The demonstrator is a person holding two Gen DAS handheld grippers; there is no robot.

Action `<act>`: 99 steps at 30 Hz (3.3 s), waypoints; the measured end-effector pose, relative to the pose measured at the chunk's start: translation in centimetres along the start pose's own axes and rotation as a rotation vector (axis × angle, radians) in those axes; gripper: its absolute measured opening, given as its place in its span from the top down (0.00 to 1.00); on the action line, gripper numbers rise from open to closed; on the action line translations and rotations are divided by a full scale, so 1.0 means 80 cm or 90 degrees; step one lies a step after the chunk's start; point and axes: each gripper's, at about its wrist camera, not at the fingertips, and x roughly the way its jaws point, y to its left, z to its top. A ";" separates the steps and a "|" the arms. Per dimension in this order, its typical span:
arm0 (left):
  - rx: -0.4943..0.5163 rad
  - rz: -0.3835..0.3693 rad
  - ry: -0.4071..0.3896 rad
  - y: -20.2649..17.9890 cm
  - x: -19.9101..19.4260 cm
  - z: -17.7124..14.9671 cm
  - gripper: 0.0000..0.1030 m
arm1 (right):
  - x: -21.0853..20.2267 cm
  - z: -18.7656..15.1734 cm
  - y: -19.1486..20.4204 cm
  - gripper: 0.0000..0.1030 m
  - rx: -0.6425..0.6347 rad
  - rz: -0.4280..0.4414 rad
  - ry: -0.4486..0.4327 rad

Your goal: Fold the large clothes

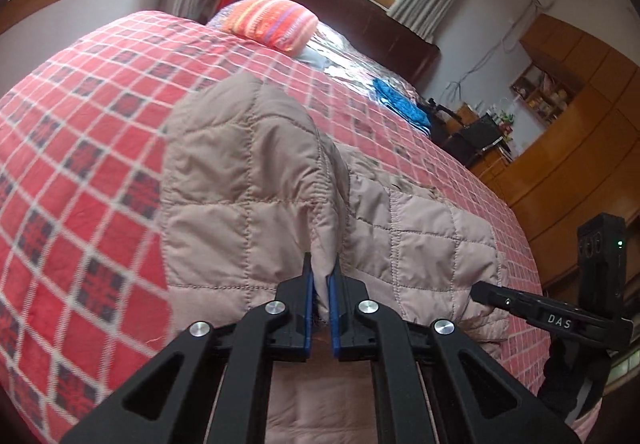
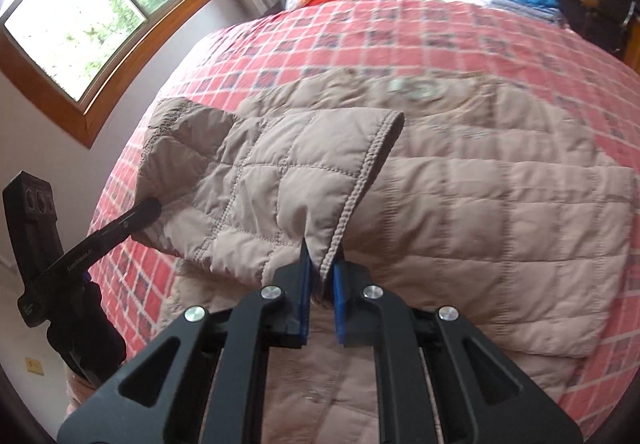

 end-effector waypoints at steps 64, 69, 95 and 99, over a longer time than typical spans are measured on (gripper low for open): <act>0.188 0.160 0.101 -0.063 0.106 -0.063 0.56 | 0.031 -0.067 -0.180 0.87 0.147 -0.132 0.029; 0.190 0.157 0.101 -0.060 0.111 -0.066 0.55 | 0.044 -0.067 -0.177 0.87 0.142 -0.142 0.032; 0.180 0.284 0.065 0.040 -0.183 -0.264 0.24 | -0.144 -0.392 -0.114 0.30 0.090 -0.135 -0.045; 0.178 0.278 0.068 0.042 -0.188 -0.281 0.24 | -0.145 -0.419 -0.124 0.30 0.114 -0.137 -0.030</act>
